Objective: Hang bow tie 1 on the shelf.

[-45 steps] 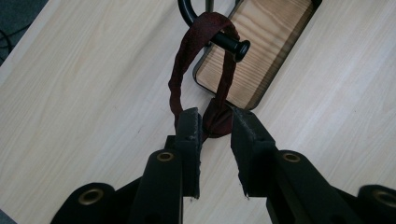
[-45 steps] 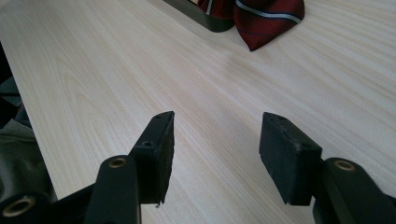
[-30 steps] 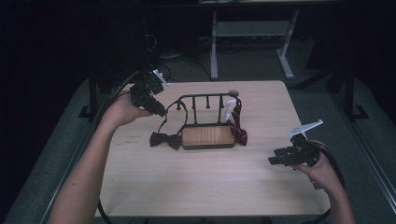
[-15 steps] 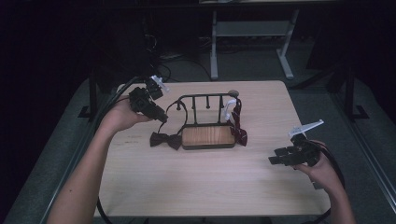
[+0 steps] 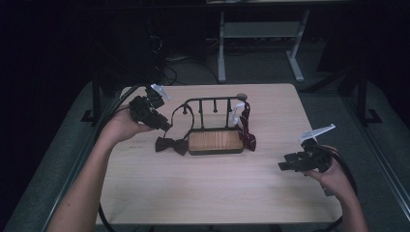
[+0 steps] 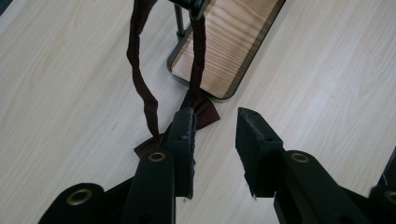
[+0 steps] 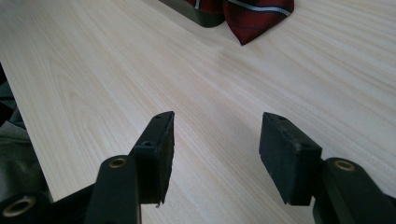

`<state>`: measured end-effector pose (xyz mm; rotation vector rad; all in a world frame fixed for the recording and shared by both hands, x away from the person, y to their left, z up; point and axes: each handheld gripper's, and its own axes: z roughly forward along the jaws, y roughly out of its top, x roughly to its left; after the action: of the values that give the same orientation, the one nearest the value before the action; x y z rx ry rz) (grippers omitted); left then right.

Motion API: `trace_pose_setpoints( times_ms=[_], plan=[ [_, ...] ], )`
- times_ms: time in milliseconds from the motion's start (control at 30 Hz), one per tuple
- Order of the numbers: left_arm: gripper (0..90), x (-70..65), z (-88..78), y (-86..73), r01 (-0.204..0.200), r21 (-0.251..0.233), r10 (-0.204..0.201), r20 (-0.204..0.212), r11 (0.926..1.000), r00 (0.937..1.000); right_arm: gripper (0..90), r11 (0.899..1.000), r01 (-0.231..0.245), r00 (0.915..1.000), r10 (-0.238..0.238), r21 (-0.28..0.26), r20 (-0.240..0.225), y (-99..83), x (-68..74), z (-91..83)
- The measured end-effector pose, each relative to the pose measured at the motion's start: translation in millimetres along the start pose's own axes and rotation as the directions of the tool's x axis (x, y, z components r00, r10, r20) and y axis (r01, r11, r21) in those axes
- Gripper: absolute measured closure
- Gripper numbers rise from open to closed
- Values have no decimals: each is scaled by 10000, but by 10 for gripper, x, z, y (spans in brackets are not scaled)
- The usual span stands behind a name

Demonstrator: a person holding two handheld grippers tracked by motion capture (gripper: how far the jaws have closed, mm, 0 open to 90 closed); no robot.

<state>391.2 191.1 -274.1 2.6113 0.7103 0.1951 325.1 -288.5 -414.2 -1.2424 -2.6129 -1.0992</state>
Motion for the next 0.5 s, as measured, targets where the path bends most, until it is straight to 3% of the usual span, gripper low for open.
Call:
trace_pose_setpoints(
  times_ms=[500],
  plan=[
    [644,-59,27,-121,-132,-124,133,88,9998,9999,451,10000,-2,10000,2,33,11,-6,2,4]
  ],
)
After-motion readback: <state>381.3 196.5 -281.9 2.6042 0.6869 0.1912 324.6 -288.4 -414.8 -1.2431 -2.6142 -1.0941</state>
